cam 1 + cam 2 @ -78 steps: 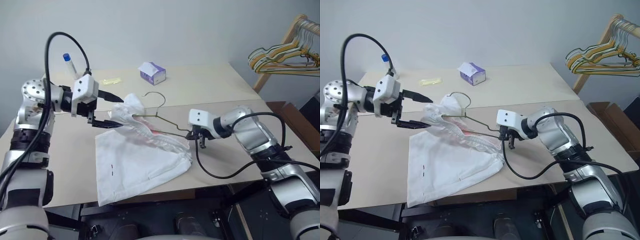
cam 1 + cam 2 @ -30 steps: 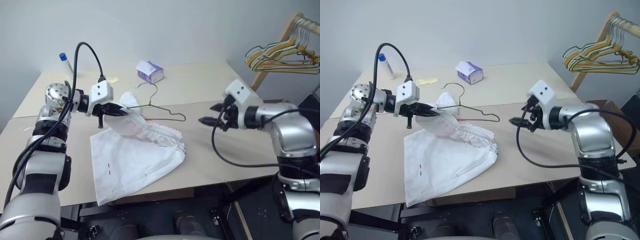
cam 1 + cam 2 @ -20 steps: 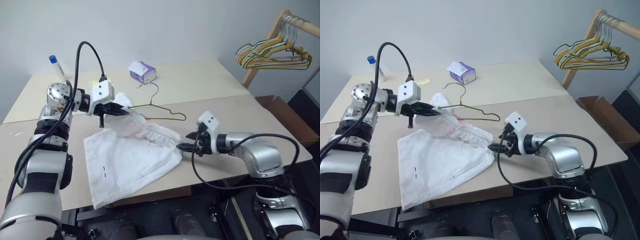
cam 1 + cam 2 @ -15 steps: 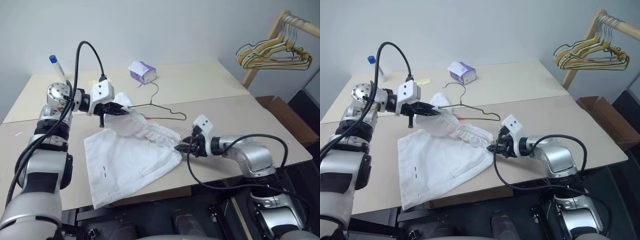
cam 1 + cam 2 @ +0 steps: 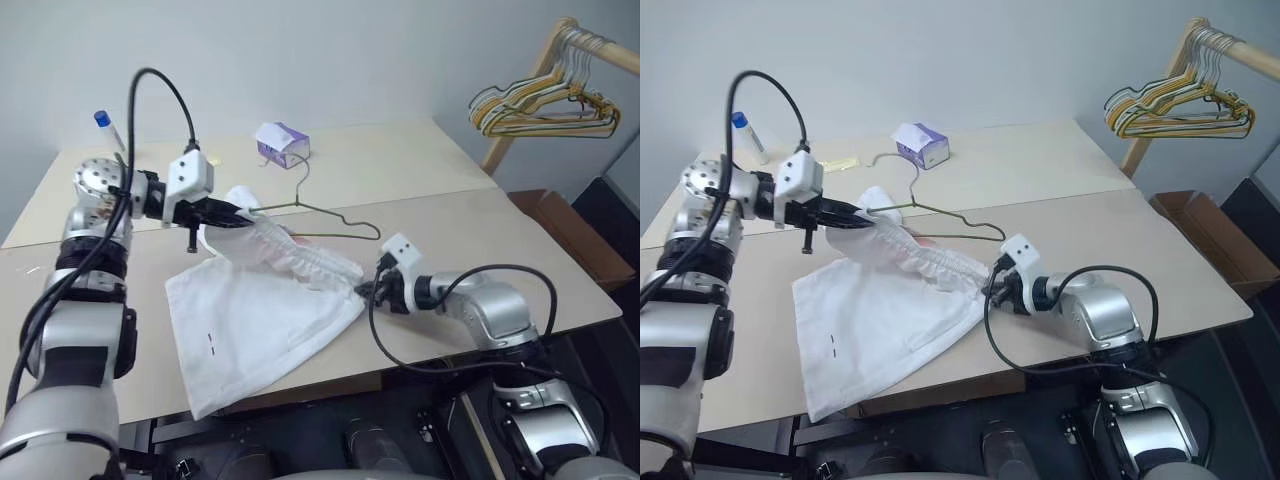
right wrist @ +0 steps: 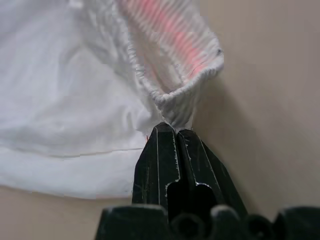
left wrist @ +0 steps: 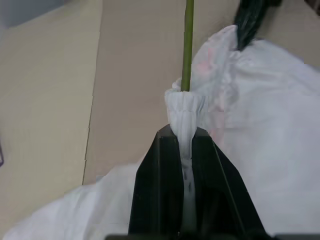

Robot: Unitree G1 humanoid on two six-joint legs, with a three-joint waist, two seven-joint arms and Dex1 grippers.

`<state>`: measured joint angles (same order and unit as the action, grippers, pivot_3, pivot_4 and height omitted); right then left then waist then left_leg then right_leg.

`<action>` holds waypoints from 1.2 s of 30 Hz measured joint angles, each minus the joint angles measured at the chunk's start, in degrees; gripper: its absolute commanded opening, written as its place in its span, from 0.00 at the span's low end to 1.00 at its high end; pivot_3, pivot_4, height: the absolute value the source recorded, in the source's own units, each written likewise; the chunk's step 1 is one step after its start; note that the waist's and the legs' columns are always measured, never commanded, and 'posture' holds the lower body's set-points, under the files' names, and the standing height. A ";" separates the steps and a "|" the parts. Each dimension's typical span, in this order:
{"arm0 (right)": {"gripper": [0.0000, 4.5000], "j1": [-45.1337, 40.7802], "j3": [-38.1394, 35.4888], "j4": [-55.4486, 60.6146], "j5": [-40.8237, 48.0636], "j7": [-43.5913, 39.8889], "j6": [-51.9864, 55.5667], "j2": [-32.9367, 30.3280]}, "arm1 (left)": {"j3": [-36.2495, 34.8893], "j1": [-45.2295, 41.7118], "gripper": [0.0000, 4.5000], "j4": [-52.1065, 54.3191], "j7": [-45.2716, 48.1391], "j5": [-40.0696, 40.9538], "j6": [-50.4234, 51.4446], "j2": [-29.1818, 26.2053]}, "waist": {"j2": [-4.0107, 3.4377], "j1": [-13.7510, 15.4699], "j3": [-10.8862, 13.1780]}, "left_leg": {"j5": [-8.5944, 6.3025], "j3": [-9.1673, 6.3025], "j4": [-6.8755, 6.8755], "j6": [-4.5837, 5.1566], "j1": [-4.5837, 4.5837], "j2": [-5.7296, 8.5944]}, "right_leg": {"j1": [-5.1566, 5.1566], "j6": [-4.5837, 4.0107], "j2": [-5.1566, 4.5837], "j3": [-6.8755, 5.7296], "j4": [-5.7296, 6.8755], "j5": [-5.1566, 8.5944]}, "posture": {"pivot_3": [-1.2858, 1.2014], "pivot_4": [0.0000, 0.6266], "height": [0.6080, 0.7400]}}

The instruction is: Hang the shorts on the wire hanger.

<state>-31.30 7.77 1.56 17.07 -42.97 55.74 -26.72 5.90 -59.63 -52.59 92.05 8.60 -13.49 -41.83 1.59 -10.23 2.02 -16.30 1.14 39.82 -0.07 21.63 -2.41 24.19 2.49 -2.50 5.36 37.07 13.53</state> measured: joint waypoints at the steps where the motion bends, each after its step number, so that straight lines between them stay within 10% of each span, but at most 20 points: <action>1: 0.01 -0.70 -0.30 -0.23 0.07 -0.53 -0.64 -0.69 | 0.36 0.51 0.00 1.13 0.16 1.42 0.65 -0.89 | 0.00 -0.05 0.00 | 0.00 -0.03 0.00 0.00 -0.01 -0.01 | -0.01 0.00 0.00 -0.01 0.00 0.00 | 0.47 0.00 1.00; 36: 0.01 -23.71 12.69 5.58 -10.95 -13.79 -13.76 -13.54 | 2.71 1.47 0.00 1.98 -4.36 -1.75 -1.24 -1.05 | -0.09 0.03 0.06 | 0.00 -0.08 0.03 0.00 0.06 0.00 | 0.06 0.01 -0.02 -0.09 0.02 0.00 | 0.48 0.00 1.00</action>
<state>-55.01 20.47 7.14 6.12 -56.76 41.98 -40.25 8.61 -58.16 -50.62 87.69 6.84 -14.73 -42.88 1.50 -10.20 2.08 -16.30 1.06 39.85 -0.07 21.69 -2.42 24.26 2.50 -2.52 5.27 37.09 13.53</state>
